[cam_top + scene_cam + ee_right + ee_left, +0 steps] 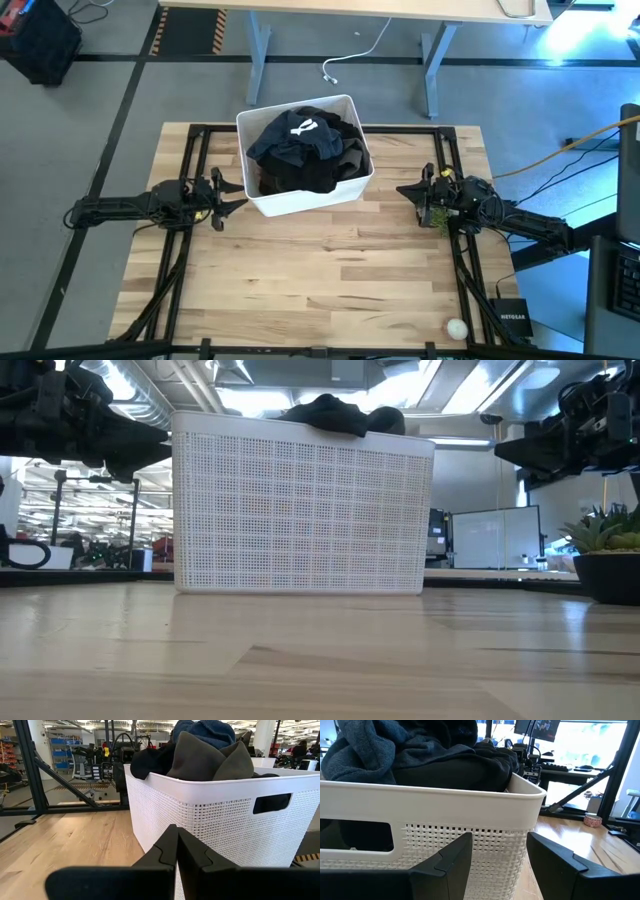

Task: Sort clothes
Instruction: Return to Home Position

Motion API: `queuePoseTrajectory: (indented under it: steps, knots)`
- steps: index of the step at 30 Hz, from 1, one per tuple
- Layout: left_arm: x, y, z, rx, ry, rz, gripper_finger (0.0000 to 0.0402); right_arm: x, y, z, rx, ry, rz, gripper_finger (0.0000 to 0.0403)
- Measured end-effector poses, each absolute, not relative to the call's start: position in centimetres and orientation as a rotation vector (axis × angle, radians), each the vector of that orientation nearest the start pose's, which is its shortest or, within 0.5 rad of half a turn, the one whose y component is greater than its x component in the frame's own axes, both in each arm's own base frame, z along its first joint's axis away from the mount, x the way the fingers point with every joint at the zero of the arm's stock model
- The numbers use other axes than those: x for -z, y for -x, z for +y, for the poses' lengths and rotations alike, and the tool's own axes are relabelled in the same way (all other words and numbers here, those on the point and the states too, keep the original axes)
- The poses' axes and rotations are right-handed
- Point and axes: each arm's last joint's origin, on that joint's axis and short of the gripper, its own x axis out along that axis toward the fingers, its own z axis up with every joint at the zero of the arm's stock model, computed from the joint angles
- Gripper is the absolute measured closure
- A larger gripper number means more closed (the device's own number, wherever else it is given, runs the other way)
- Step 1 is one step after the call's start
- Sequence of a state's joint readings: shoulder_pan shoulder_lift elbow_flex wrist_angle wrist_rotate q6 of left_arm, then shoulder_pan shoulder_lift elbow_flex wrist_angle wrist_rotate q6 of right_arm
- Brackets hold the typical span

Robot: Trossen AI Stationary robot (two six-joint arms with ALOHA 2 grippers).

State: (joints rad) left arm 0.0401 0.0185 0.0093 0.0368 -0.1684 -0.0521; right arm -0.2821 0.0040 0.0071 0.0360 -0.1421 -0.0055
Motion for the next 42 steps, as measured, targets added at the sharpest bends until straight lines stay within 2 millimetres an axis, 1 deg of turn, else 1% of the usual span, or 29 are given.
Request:
queuePoseTrajectory:
  steps: [42]
  knots:
    - [-16.88,-9.76,0.87,-0.207,0.054,-0.033,0.0218,-16.91,-9.45,-2.31,0.140,0.013,-0.038,0.0391]
